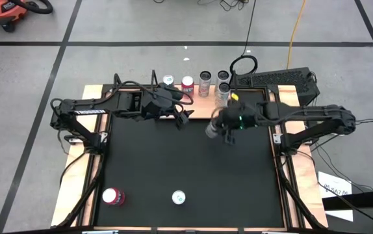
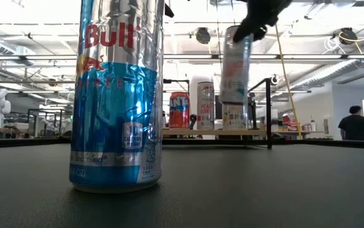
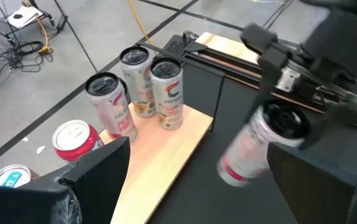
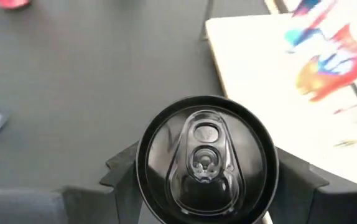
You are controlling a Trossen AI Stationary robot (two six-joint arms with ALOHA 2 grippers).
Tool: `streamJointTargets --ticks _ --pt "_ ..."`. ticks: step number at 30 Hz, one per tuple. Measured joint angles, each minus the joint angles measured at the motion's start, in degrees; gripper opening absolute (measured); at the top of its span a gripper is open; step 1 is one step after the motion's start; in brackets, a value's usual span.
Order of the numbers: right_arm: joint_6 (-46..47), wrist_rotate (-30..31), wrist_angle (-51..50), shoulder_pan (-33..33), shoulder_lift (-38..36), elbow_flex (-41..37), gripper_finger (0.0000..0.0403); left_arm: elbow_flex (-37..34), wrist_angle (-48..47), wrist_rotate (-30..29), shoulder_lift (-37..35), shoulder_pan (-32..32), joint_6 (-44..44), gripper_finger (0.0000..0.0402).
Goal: Place canned beverage on shelf
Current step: Put the white soda can on the shelf aligned with the other white soda cans
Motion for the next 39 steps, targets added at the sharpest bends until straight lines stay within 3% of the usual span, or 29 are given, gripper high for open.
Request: streamJointTargets --ticks 9,15,23,39 --pt "-11.9 -3.6 -1.2 -11.4 12.0 10.4 0.0235 0.0 -1.0 1.5 0.0 1.1 3.6 0.0379" --pt "-14.9 -4.5 -0.9 -17.3 19.0 15.4 0.0235 0.0 -4.5 1.5 0.0 1.1 4.4 0.0379" --pt "-14.4 -9.2 2.2 -23.6 21.6 15.8 0.0237 0.0 -8.9 1.4 0.0 1.3 5.9 0.0379" --pt "-15.6 -14.0 3.6 -27.8 22.8 15.7 0.0237 0.0 -9.0 2.9 0.0 4.9 7.5 0.0379"
